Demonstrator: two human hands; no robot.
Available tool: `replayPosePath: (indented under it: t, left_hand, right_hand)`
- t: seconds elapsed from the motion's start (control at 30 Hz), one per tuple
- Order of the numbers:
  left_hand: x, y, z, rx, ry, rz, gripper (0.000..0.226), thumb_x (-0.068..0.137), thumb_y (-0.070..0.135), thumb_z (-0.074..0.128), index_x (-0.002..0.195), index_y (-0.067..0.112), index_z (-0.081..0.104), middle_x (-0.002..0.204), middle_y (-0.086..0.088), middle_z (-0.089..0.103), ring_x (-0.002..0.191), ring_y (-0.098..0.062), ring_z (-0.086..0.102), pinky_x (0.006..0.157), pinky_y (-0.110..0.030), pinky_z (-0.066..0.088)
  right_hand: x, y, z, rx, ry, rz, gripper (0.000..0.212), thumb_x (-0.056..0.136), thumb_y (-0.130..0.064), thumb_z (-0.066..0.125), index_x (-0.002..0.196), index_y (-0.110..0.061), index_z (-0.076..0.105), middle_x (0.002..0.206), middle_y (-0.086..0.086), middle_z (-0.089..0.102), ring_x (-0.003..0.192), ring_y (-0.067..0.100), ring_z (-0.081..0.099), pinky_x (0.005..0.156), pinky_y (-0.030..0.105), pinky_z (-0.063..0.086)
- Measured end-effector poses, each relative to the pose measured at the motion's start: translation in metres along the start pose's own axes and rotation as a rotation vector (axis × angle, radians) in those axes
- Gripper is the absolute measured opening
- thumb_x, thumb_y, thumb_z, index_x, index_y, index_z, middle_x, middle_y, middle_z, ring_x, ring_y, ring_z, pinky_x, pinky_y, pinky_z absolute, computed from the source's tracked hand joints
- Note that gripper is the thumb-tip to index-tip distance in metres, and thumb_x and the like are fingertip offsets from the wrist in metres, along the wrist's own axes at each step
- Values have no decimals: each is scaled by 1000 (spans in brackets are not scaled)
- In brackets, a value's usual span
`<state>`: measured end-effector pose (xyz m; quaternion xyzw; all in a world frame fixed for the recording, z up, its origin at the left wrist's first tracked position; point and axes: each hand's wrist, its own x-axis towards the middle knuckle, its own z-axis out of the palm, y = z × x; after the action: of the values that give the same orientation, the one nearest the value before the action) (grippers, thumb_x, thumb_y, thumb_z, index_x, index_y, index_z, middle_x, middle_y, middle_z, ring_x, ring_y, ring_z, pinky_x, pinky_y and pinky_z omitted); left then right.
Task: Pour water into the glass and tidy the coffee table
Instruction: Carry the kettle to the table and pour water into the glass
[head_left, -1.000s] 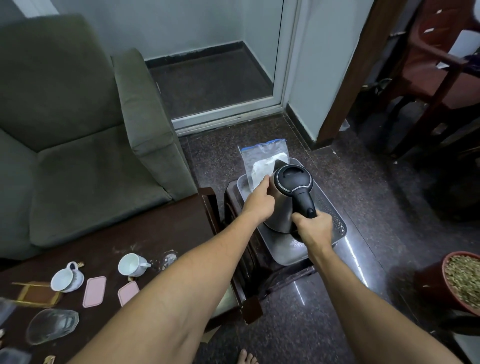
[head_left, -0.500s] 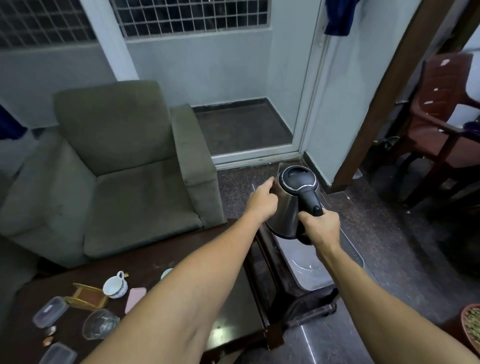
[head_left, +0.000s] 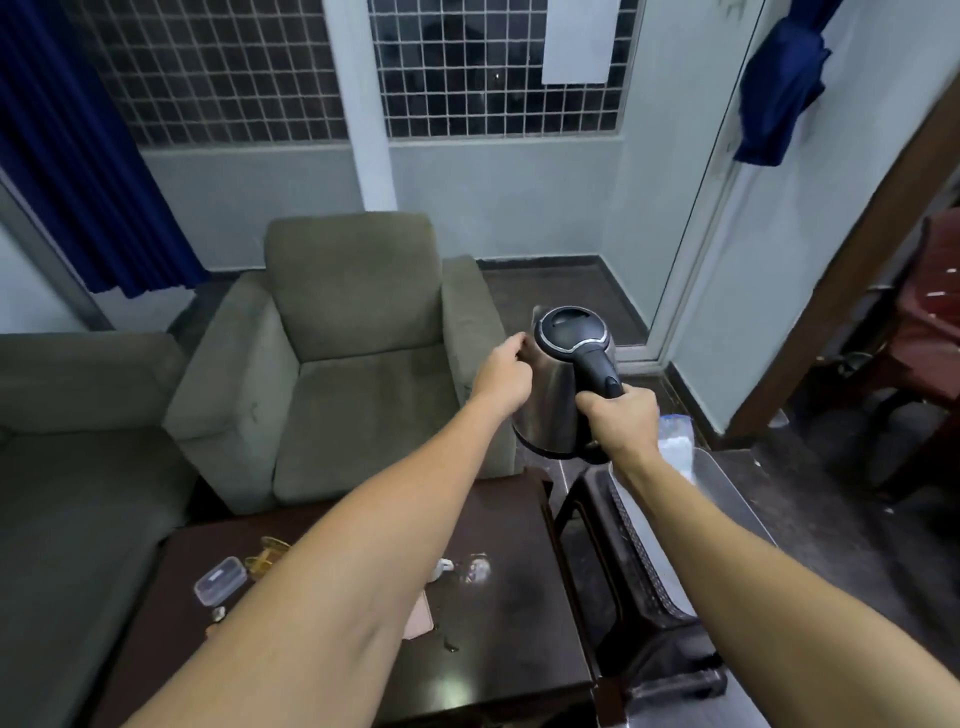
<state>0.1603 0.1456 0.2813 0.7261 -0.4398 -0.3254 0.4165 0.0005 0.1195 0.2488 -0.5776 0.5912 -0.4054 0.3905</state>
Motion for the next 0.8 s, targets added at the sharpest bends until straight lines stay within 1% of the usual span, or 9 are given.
replayPosePath:
  t: [0.07, 0.13, 0.23, 0.37, 0.43, 0.47, 0.53, 0.63, 0.8]
  left_hand:
    - [-4, -11, -26, 6, 32, -9, 68, 89, 3, 34, 150, 30, 48, 150, 2, 54, 139, -22, 49, 115, -36, 40]
    - [-9, -23, -54, -3, 66, -8, 71, 85, 7, 33, 150, 32, 48, 151, 2, 55, 140, -23, 49, 115, -38, 41]
    - [-19, -40, -94, -1, 95, -25, 74, 82, 11, 31, 149, 34, 48, 150, 3, 55, 139, -23, 49, 115, -41, 41]
    - [-31, -66, -146, 1, 161, -36, 78, 75, 16, 29, 148, 34, 50, 148, 6, 57, 137, -22, 51, 114, -42, 43]
    - [-38, -79, -171, -10, 190, -39, 79, 74, 16, 29, 147, 32, 50, 147, 5, 57, 135, -22, 53, 113, -43, 44]
    - [-39, -88, -182, -18, 203, -33, 77, 76, 15, 30, 147, 31, 50, 147, 5, 57, 135, -21, 53, 113, -42, 44]
    - [-42, -105, -206, -35, 224, -45, 74, 78, 13, 31, 146, 33, 51, 147, 7, 58, 134, -19, 53, 113, -42, 45]
    - [-26, -147, -240, -96, 240, -63, 73, 72, 18, 31, 136, 43, 56, 139, 11, 63, 129, -19, 59, 107, -46, 51]
    - [-15, -205, -281, -127, 231, -81, 70, 69, 15, 34, 126, 46, 62, 123, 11, 72, 120, -20, 66, 101, -49, 55]
  right_hand:
    - [-14, -17, 18, 5, -16, -27, 29, 55, -35, 66, 52, -11, 52, 51, 1, 49, 55, 22, 49, 54, 37, 46]
    - [-28, -33, 36, 1, -46, -42, 29, 56, -34, 66, 51, -11, 50, 52, 3, 50, 56, 23, 50, 54, 36, 47]
    - [-51, -55, 64, -8, -92, -46, 29, 55, -36, 66, 51, -11, 51, 55, 6, 54, 56, 25, 55, 55, 45, 56]
    - [-81, -77, 102, 2, -160, -62, 29, 50, -38, 67, 48, -13, 52, 53, 5, 53, 55, 24, 54, 51, 50, 57]
    - [-98, -86, 121, 13, -182, -63, 20, 49, -38, 67, 49, -20, 59, 53, 4, 53, 54, 24, 54, 50, 57, 58]
    - [-107, -92, 130, 10, -195, -72, 16, 50, -38, 67, 48, -23, 60, 53, 3, 53, 54, 24, 55, 52, 57, 59]
    - [-127, -106, 146, 6, -213, -85, 16, 53, -35, 68, 46, -25, 59, 52, 0, 52, 55, 24, 55, 53, 51, 58]
    - [-152, -120, 168, 22, -223, -88, 26, 55, -32, 68, 45, -16, 49, 50, -1, 50, 57, 24, 53, 52, 37, 51]
    - [-186, -127, 200, 48, -254, -89, 24, 55, -30, 66, 48, -16, 48, 54, -1, 51, 56, 22, 50, 54, 34, 46]
